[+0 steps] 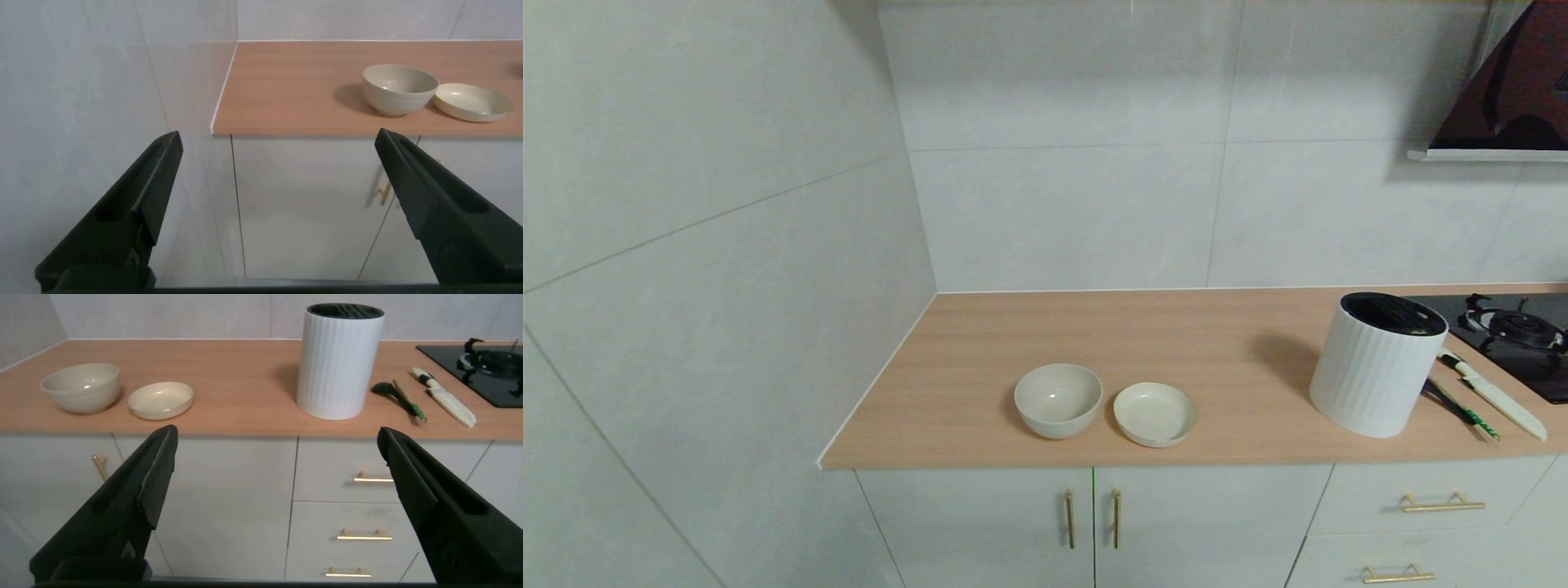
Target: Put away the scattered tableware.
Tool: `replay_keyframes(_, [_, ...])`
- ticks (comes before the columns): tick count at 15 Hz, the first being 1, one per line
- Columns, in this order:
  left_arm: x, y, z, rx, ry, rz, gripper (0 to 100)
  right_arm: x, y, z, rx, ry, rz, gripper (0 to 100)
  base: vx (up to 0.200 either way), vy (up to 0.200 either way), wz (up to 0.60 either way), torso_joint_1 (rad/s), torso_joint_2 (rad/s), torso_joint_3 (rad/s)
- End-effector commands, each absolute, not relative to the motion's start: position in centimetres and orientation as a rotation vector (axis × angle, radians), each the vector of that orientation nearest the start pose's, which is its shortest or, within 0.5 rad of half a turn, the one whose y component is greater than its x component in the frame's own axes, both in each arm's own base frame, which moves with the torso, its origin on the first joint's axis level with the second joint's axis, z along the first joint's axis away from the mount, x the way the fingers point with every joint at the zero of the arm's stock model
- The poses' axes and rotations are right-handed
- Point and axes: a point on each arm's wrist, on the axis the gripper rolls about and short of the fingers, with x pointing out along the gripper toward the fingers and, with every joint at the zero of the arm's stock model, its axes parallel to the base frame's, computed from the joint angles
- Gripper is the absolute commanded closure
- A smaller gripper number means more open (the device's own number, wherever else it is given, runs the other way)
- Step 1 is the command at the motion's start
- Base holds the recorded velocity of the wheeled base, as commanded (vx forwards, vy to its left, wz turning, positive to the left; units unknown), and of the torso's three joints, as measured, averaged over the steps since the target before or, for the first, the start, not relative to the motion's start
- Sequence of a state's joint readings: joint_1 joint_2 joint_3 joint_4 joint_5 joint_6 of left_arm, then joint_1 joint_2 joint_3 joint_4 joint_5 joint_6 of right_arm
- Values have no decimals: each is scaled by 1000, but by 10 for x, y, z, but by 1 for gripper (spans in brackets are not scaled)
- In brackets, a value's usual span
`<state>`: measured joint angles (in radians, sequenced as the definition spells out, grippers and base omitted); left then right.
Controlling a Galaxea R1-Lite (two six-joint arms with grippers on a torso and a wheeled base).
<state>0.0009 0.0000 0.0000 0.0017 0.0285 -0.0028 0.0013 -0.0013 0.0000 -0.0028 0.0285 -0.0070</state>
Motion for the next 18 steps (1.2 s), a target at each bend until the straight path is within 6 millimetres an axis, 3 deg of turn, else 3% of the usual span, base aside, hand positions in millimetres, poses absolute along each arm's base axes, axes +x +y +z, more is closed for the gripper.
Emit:
replay_keyframes(1, [-23, 1, 75, -3, 1, 29, 0, -23, 1, 76, -8, -3, 32, 0, 0, 0, 0, 0, 0, 0])
replay_keyframes(12, [-23, 1, 75, -3, 1, 29, 0, -23, 1, 76, -6, -3, 31, 0, 0, 0, 0, 0, 0, 0])
replay_keyframes(18, [-23, 1, 75, -3, 1, 31, 0, -23, 1, 76, -8, -3, 31, 0, 0, 0, 0, -139, 312, 167])
